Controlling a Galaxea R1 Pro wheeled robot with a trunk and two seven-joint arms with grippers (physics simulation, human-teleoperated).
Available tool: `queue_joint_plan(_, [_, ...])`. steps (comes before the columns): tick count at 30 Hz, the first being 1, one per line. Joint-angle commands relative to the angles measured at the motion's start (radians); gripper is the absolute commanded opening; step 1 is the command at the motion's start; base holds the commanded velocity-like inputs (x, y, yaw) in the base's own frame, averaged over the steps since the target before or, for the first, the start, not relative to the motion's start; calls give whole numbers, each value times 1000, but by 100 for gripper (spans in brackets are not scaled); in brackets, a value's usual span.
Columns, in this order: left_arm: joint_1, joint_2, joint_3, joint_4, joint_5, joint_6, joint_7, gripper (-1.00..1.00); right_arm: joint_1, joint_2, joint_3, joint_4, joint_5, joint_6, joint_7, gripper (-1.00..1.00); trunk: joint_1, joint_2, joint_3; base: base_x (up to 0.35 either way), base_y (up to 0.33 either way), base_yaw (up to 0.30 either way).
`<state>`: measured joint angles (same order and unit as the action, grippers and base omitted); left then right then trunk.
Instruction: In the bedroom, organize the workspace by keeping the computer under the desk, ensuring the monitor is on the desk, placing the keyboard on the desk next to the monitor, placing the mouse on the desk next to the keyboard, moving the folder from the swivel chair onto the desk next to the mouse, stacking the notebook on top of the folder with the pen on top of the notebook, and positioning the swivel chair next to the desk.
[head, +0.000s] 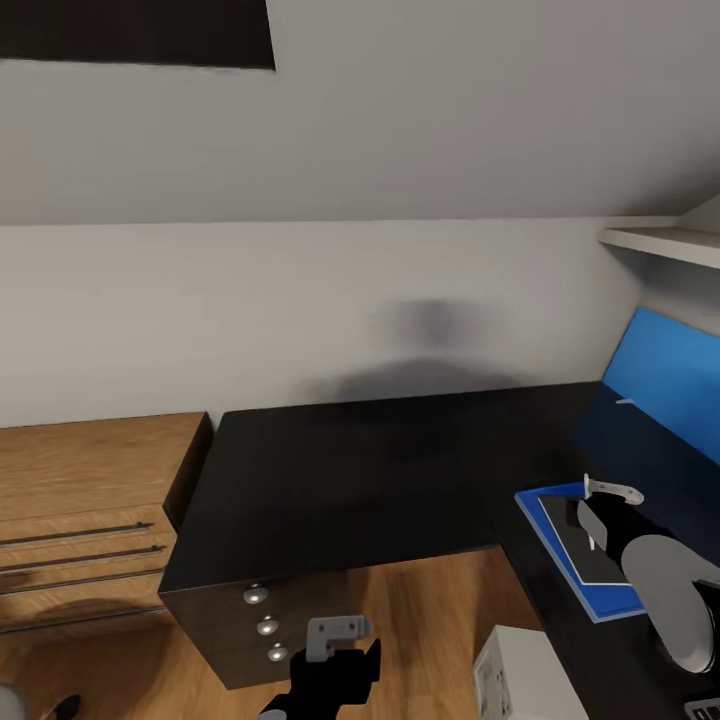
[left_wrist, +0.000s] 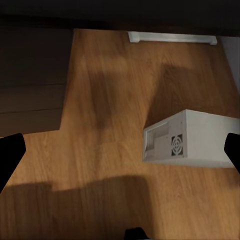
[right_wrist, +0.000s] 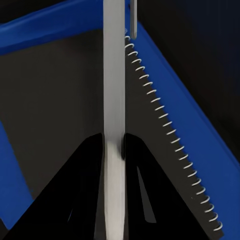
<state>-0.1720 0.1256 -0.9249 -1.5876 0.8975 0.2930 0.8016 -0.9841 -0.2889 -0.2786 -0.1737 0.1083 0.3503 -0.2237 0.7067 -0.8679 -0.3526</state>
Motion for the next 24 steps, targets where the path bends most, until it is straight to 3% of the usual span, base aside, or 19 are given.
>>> queue_joint_plan(1, [-1, 1, -2, -2, 4, 3, 7, 100, -1, 0, -7, -1, 10, 6, 0, -100, 4, -8, -4, 0, 0, 0])
queue_joint_plan(24, [-1, 0, 0, -2, 3, 3, 7, 100, 0, -1, -5, -3, 11, 4, 0, -100, 88, -162, -73, 0, 0, 0])
